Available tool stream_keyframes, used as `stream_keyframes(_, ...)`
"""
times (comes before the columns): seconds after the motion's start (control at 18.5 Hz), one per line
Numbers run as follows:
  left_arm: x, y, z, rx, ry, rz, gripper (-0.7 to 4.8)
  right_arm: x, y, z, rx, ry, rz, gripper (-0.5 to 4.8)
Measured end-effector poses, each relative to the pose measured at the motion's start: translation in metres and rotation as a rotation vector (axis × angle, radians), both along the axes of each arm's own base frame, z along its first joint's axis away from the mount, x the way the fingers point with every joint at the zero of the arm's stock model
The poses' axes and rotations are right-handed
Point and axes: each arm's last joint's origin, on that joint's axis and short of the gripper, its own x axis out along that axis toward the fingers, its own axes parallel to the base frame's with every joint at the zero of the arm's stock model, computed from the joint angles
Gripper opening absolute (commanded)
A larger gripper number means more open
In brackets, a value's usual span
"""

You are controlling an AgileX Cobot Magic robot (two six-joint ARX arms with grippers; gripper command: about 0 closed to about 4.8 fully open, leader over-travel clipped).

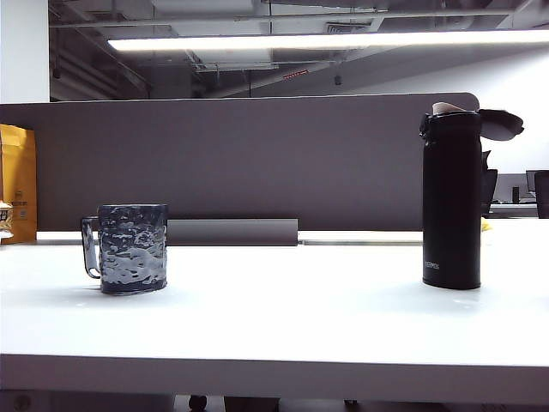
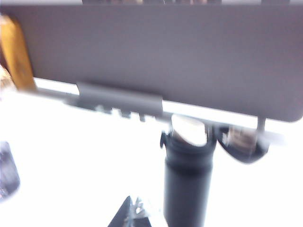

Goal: Pick up the black thermos, pour some water into the cup, then place the black thermos back on the table.

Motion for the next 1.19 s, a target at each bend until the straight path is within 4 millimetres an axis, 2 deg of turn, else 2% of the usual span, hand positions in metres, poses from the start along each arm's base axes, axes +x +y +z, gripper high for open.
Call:
stream_keyframes(0.16, -0.017, 0.016, -0.013, -0.023, -0.024, 0.002, -0.05, -0.020, -0.004, 0.005, 0.010, -0.047, 0.003, -0.08)
stream_keyframes(0.38, -0.031, 0.029, -0.047, -0.054, 0.022, 0.004, -0.05, -0.034, -0.008, -0.009, -0.004, 0.021, -0.006, -0.08)
stream_keyframes(0.6, -0.035, 0.033, -0.088, -0.112, 0.131, 0.017, -0.05, -0.036, -0.009, -0.029, -0.012, 0.052, -0.009, -0.08)
stream_keyframes(0.87, -0.025, 0.028, -0.145, -0.144, 0.186, 0.151, -0.05, -0.030, -0.010, -0.068, -0.031, 0.137, -0.094, -0.08)
stream_keyframes(1.08, -0.021, 0.026, -0.183, -0.077, 0.268, 0.179, -0.05, -0.027, -0.005, -0.095, -0.036, 0.219, 0.022, -0.08)
stream_keyframes(1.19, -0.020, 0.025, -0.193, -0.070, 0.275, 0.198, -0.05, -0.026, -0.004, -0.101, -0.023, 0.239, 0.052, -0.08)
